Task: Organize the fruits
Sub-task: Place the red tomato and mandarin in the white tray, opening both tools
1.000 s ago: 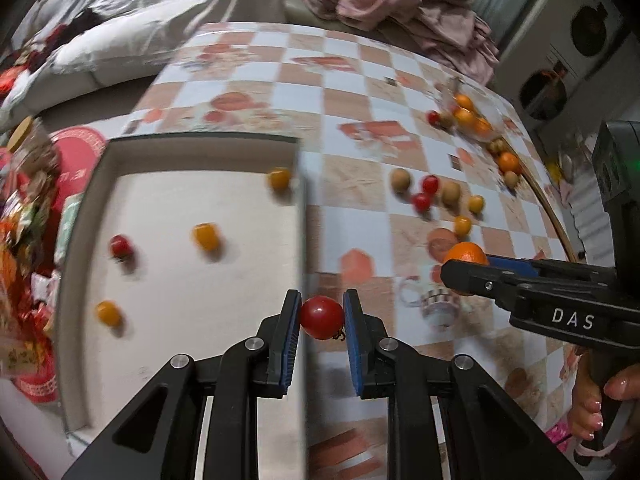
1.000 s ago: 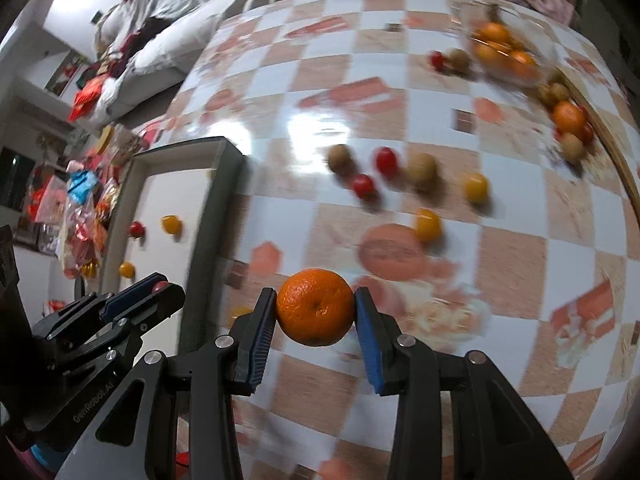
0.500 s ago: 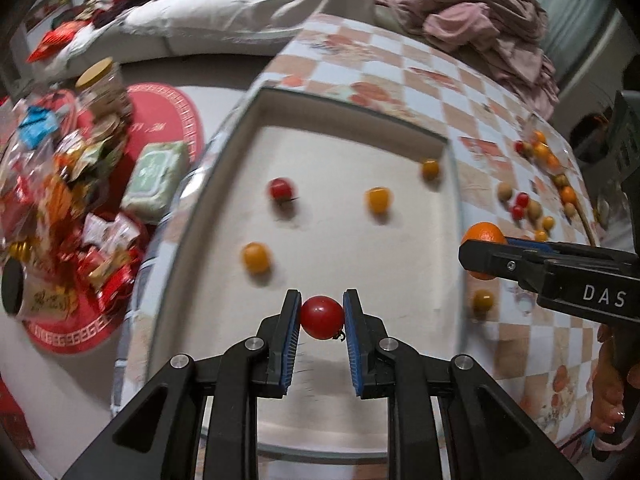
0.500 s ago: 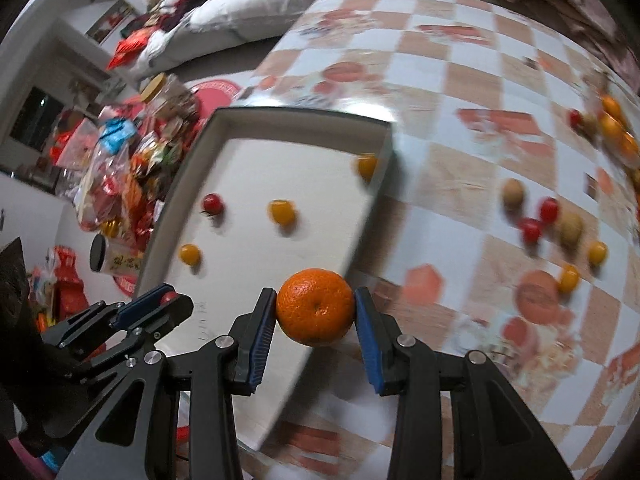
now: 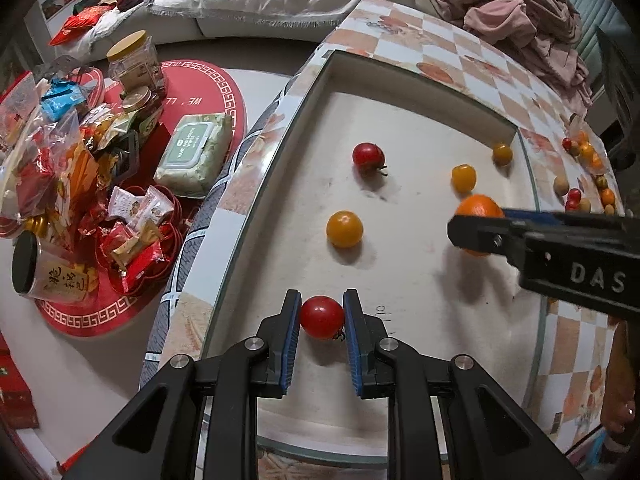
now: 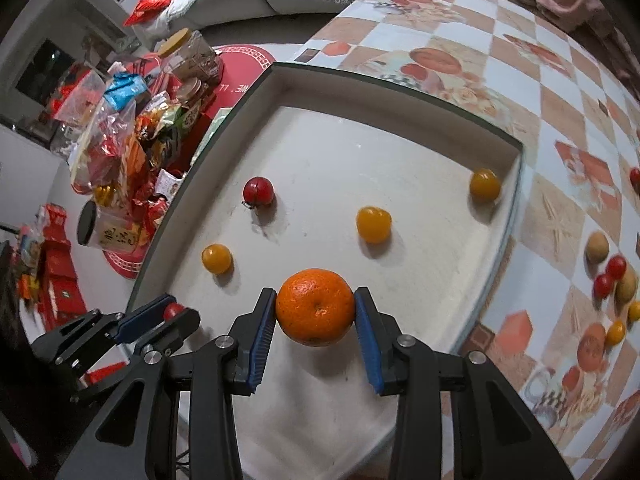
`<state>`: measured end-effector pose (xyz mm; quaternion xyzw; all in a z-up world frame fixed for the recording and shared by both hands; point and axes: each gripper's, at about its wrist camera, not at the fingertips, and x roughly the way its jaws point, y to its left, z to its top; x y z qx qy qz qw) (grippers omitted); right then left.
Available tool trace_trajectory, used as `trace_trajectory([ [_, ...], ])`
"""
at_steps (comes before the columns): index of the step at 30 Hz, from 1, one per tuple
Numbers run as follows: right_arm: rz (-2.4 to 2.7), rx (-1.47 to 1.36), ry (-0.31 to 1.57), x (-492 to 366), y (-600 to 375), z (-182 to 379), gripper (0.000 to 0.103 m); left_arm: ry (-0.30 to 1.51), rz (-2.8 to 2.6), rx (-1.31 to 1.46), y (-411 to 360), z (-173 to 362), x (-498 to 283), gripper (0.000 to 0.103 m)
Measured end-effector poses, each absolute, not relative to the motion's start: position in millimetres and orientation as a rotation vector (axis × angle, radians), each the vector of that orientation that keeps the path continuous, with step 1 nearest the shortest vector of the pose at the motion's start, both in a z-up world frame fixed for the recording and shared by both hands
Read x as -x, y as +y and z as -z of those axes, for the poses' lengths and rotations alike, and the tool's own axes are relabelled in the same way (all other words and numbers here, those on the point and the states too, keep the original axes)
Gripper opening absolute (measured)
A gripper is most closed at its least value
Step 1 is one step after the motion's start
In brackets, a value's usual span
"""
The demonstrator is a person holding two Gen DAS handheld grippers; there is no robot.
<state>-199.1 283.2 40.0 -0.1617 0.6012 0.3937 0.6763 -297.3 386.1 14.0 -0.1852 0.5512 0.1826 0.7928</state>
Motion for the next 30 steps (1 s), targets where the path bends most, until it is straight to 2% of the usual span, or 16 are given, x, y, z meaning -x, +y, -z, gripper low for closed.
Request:
trace_trajectory([
  [12, -0.862, 0.431, 1.327, 199.9, 288.9, -27.6, 0.043, 1.210, -0.394, 0.363, 383.2, -5.6, 296.0, 0.023],
  [15, -0.864, 0.429, 1.338, 200.1, 288.8, -24.5, 0.043, 1.223, -0.395, 0.335, 379.8, -4.8, 294.7, 0.026],
  [17, -0.868, 0.432, 1.336, 200.6, 290.0, -25.3, 0.044, 1.221, -0.400, 0.329, 378.0, -5.1, 294.9, 0.067],
  [18, -0.871, 0.428, 1.340, 200.0, 289.9, -25.5, 0.044, 1.202, -0.410, 0.326, 377.7, -7.4, 296.6, 0.072],
  [24, -0.878, 0.385, 1.351, 195.4, 284.3, -28.8, 0.063, 1.212, -0.399, 0.302, 375.2, -8.7, 294.2, 0.072],
  [26, -0.883, 0.357, 1.345, 193.3, 281.1, -33.6, 0.079, 1.213, -0.399, 0.298, 374.2, -10.0, 293.6, 0.072],
  [27, -0.884, 0.337, 1.339, 191.6, 278.5, -37.5, 0.082, 1.215, -0.397, 0.295, 373.6, -10.4, 293.1, 0.072],
  [30, -0.880, 0.289, 1.328, 186.1, 269.6, -48.9, 0.082, 1.225, -0.386, 0.276, 368.3, -12.7, 289.4, 0.072],
])
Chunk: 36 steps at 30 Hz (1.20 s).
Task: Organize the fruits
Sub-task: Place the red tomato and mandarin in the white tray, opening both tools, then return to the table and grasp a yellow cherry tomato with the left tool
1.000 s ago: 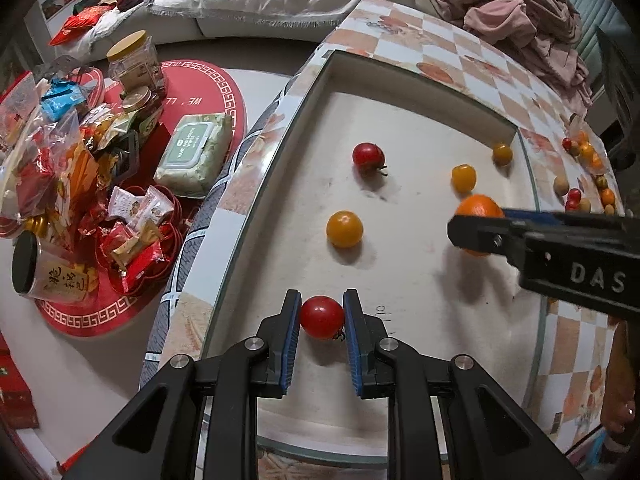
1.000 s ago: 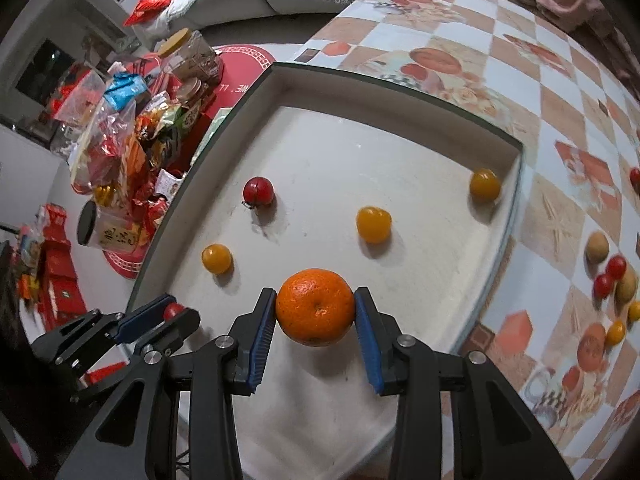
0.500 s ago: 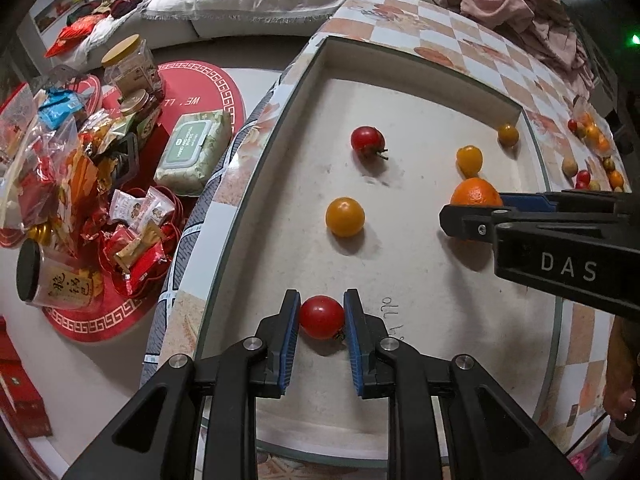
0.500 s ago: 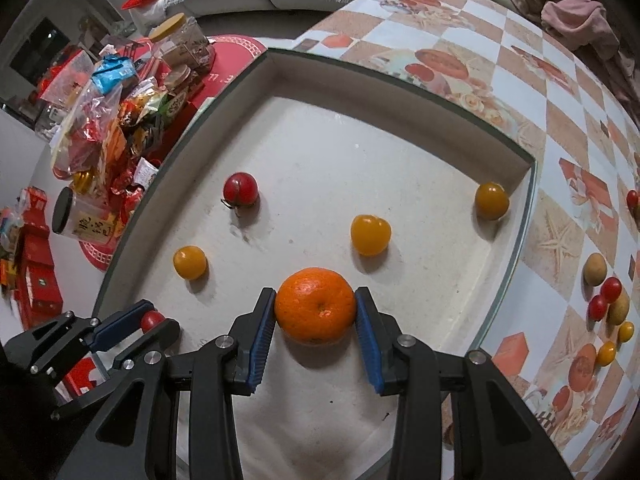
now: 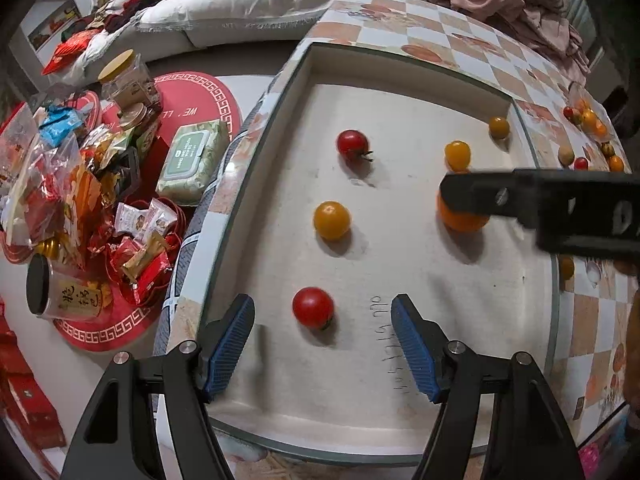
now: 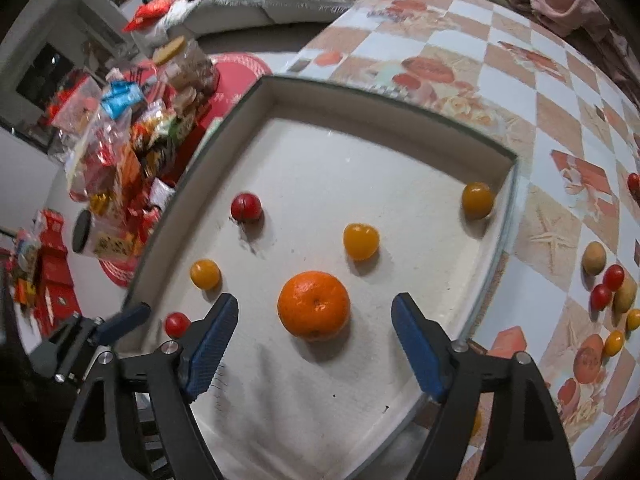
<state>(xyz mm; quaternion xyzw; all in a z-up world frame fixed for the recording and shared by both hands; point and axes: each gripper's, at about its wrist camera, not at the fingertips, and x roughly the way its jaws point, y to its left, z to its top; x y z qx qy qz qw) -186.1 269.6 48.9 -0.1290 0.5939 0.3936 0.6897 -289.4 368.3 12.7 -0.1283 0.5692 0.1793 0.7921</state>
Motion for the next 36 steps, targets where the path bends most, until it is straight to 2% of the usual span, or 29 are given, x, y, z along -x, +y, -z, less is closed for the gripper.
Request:
trace_trajectory([
  [11, -0.757, 0.165, 1.304, 154.0, 197.7, -69.5, 0.082, 1.190, -0.301, 0.205, 327.2, -36.5, 260.5, 0.072],
  [23, -0.513, 0.114, 1.352, 123.2, 83.0, -48.0, 0.082, 1.148, -0.148, 0.131, 255.7, -62.3, 219.9, 0.072],
  [36, -0.444, 0.099, 1.362, 96.8, 34.1, -31.8, 0.081, 1.201, -0.077, 0.055, 180.6, -33.5, 190.7, 0.072],
])
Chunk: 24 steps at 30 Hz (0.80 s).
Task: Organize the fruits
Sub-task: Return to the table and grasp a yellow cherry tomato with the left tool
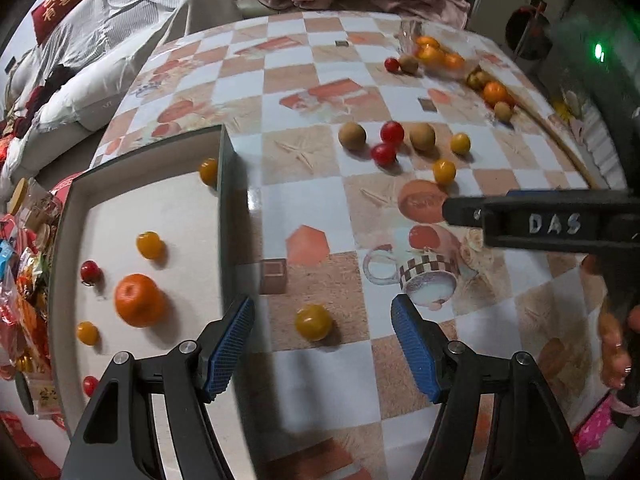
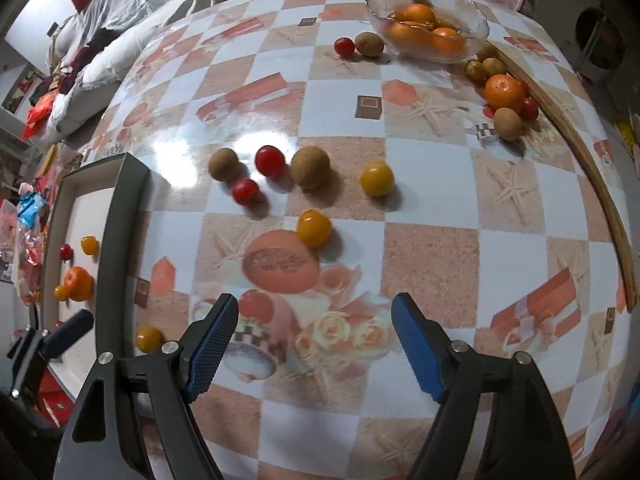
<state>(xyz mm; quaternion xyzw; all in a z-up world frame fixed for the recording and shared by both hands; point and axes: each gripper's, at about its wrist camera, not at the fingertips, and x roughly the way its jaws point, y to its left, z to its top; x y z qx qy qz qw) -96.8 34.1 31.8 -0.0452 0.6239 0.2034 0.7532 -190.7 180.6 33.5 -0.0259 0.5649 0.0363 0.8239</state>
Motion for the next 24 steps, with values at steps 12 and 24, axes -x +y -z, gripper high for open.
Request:
trace_trajectory([
  [12, -0.504, 0.143, 1.353, 79.7, 48.7, -17.5, 0.068, 1.290, -0.166, 0.080, 178.7, -1.0, 185.7, 0.072],
  [24, -0.500, 0.238, 1.286, 71.9, 71.3, -17.6, 0.029, 1.293, -0.186, 0.154, 182.1, -1.0, 185.4, 0.060],
])
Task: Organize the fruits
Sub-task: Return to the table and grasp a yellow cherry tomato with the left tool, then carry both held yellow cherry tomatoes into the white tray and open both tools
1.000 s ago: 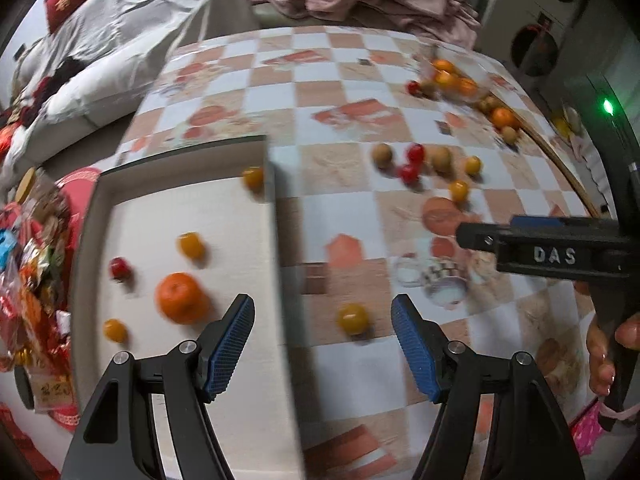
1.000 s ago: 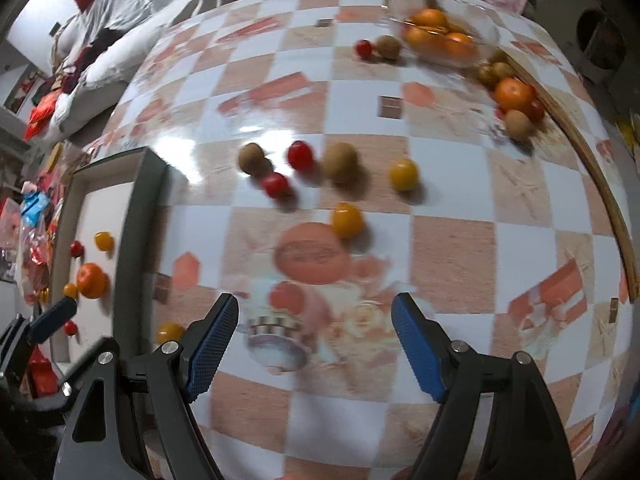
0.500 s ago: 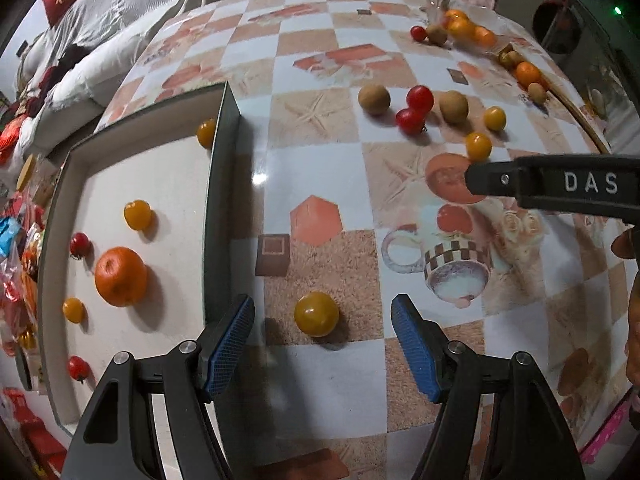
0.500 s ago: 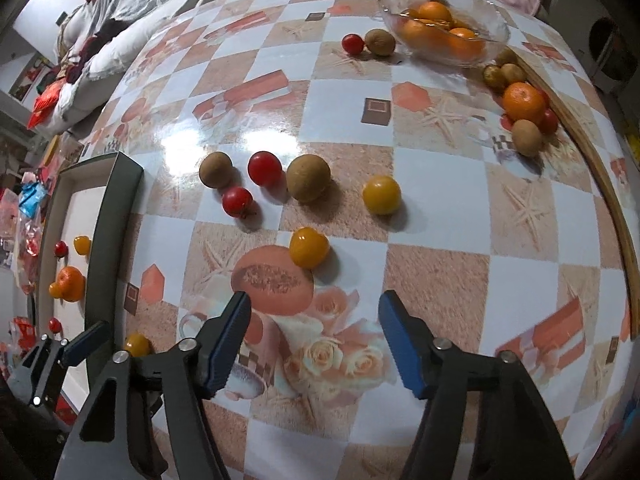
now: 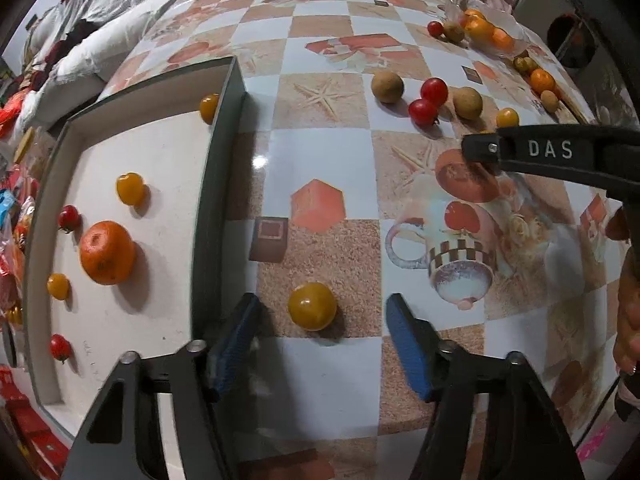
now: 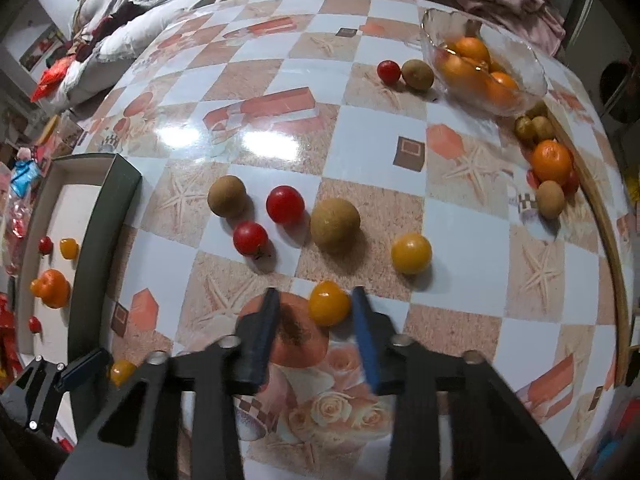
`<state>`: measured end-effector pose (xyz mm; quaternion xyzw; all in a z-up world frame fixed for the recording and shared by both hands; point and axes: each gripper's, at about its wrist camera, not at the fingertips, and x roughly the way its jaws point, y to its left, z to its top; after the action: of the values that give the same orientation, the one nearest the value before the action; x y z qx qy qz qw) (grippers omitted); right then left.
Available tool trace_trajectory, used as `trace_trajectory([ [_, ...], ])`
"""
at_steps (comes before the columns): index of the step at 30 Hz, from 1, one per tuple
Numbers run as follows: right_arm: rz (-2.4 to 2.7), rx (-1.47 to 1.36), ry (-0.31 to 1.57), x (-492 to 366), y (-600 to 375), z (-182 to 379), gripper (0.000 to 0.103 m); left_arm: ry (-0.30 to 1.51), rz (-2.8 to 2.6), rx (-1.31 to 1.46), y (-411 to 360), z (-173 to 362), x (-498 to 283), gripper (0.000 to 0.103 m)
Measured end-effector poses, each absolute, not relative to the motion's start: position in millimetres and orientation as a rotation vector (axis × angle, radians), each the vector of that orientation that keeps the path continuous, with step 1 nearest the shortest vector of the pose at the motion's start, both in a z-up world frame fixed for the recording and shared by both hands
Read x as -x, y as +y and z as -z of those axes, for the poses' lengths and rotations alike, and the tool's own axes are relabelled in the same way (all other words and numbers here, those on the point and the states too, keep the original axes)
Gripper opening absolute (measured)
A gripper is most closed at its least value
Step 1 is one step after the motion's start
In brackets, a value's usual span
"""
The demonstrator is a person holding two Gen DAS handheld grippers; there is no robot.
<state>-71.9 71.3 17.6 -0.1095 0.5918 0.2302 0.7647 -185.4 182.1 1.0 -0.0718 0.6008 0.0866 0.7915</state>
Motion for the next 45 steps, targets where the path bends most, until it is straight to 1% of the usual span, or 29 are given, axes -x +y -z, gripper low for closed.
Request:
trace_trajectory([
  [1, -0.498, 0.227, 1.288, 71.2, 68.9, -17.7, 0.025, 1.290, -0.185, 0.155, 181.7, -2.1, 186.1, 0.051],
  [2, -0.500, 0.219, 1.292, 71.1, 66.6, -17.9, 0.023, 1.289, -0.180, 0.157, 181.4, -3.1, 186.7, 0.041],
  [5, -0.511, 0.175, 1.308, 73.0, 57.0, -19.0, 0.023, 1.290, -0.180, 0.169, 185.4, -4.5, 187.5, 0.026],
  [6, -0.511, 0.171, 1.309, 74.6, 53.8, -19.7, 0.023, 1.290, -0.182, 0.180, 187.6, -4.5, 187.7, 0.023],
  [8, -0.511, 0.151, 1.316, 78.4, 48.2, -21.1, 0.023, 1.296, -0.159, 0.242, 195.9, -5.4, 189.4, 0.023],
  [12, -0.515, 0.107, 1.336, 86.6, 38.9, -23.7, 0.023, 1.299, -0.128, 0.277, 201.5, -7.8, 190.7, 0.023],
  [20, -0.525, 0.075, 1.355, 104.1, 29.0, -32.8, 0.023, 1.273, -0.088, 0.288, 201.0, -22.1, 191.8, 0.023],
  [28, -0.542, 0.079, 1.354, 117.2, 37.5, -44.8, 0.023, 1.211, -0.063, 0.296, 206.0, -45.7, 195.7, 0.023],
  [37, -0.618, 0.114, 1.330, 129.0, 81.8, -60.7, 0.023, 1.156, -0.123, 0.316, 246.1, -64.8, 217.8, 0.023],
  [45, -0.709, 0.161, 1.309, 141.3, 137.5, -71.0, 0.023, 1.122, -0.229, 0.338, 299.2, -67.6, 243.5, 0.023],
])
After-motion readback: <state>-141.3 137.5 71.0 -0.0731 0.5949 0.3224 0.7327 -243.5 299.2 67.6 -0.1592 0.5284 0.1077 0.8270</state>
